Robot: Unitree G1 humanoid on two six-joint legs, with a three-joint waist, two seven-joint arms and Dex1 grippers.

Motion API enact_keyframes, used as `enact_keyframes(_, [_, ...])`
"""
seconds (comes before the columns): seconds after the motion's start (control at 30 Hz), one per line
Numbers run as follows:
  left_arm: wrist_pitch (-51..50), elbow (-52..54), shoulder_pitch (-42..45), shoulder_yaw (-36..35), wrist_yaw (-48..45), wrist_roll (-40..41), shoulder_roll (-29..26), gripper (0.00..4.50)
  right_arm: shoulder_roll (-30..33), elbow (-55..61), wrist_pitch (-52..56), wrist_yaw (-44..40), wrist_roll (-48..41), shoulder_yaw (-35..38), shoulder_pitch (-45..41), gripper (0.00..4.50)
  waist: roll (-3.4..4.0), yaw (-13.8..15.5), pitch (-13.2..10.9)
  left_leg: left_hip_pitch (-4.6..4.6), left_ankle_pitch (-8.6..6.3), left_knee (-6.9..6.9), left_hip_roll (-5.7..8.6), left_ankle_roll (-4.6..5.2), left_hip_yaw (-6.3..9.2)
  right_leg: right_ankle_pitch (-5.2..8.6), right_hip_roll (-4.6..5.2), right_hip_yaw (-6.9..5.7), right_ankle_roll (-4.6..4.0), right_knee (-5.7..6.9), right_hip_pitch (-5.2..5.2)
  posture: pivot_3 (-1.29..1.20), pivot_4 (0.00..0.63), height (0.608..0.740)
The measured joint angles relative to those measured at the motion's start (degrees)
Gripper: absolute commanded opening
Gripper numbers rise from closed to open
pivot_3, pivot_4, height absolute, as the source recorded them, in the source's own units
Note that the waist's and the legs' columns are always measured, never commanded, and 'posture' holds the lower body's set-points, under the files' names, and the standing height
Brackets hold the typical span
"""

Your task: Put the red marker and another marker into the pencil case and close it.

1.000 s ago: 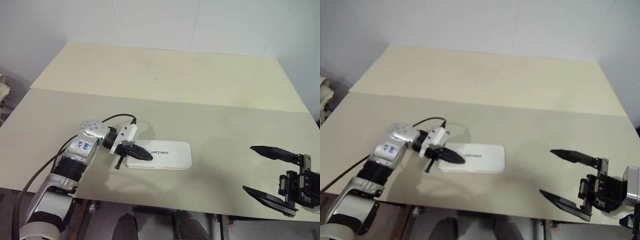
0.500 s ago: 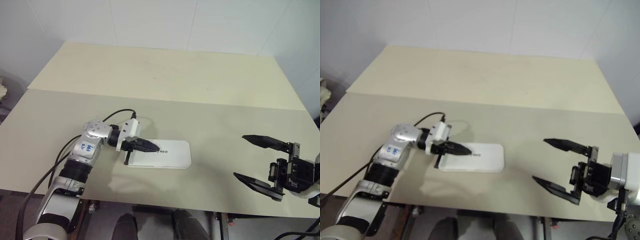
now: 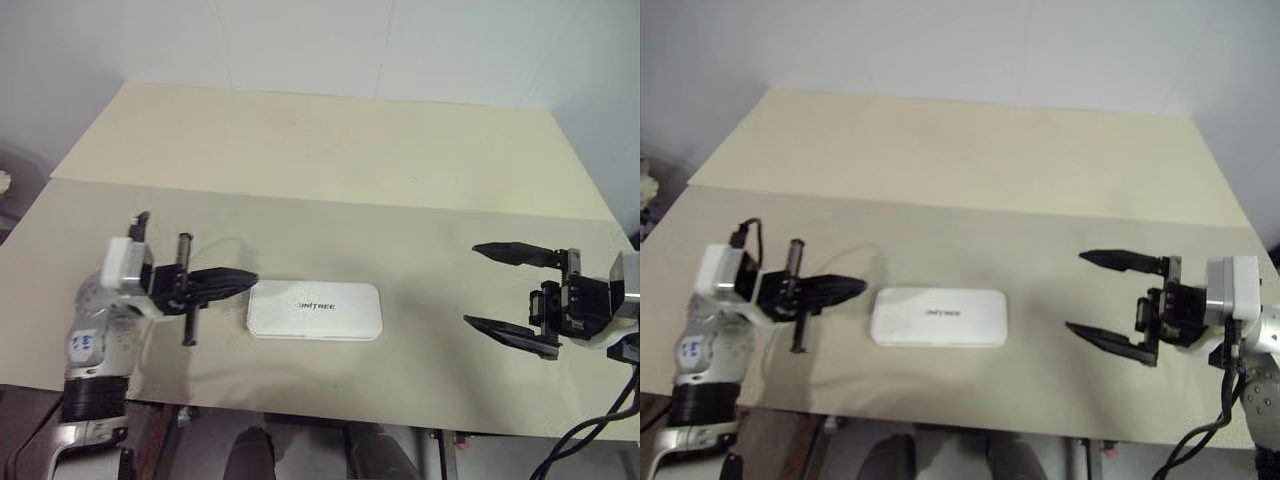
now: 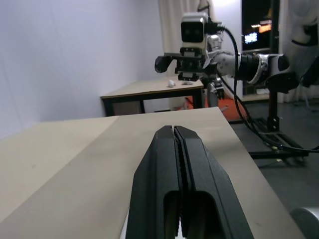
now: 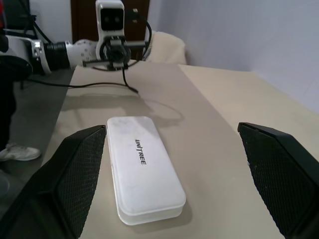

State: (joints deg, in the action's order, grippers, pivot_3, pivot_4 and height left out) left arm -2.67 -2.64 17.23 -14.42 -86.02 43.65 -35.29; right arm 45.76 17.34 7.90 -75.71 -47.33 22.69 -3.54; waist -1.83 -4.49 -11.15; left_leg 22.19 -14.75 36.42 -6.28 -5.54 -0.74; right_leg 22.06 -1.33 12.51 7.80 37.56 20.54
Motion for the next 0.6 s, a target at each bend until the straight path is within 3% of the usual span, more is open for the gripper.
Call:
enact_keyframes(0.03, [0.6,-1.4,-0.3,-0.7,0.0,-0.2,-1.5,0.02,0.2,-0.9,0.0,-0.5,0.3,-0.1,-0.8,4.50,0.00,-0.1,0.0,0.00,0.00,0.01,0.00,0.00,-0.01,0.00,0.01,0.00,0.00,0.00,0.00,0.00,0.150,0.740])
enact_keyframes(0.1, [4.0,-6.1,-0.4,-1.4,0.0,-2.3,-5.1,0.58,0.6,-2.8,0.0,-1.4,0.9,-0.5,-2.9,4.50,-0.01,-0.3,0.0,-0.01,0.01,0.01,0.00,-0.01,-0.02,0.01,0.01,0.00,-0.02,-0.02,0.02,0.00,0.150,0.740])
enact_keyframes(0.23, [8.9,-9.6,-0.5,-0.2,-0.1,-2.3,-8.6,1.90,0.6,-4.7,0.0,-2.6,2.0,-2.5,-5.1,4.50,-0.04,-0.2,-0.1,0.01,0.01,-0.16,0.00,-0.01,-0.06,0.02,0.07,0.00,-0.05,-0.08,0.07,0.00,0.150,0.740])
enact_keyframes(0.47, [10.5,-9.9,-0.2,1.3,-0.1,-0.6,-9.8,4.35,0.6,-7.7,-0.2,-4.1,3.3,-2.7,-7.5,4.50,-0.02,-0.3,-0.1,0.01,0.00,-0.38,-0.17,-0.03,-0.04,0.13,-0.02,-0.26,-0.25,-0.10,0.17,0.00,0.150,0.740])
enact_keyframes(0.6, [11.0,-11.0,0.1,1.4,-0.1,0.8,-12.2,4.46,0.6,-8.1,-0.2,-4.1,3.5,-2.8,-8.1,4.50,0.07,-0.5,-0.1,0.00,0.00,-0.38,-0.18,-0.03,-0.06,0.14,-0.02,-0.26,-0.26,-0.09,0.17,0.00,0.150,0.740])
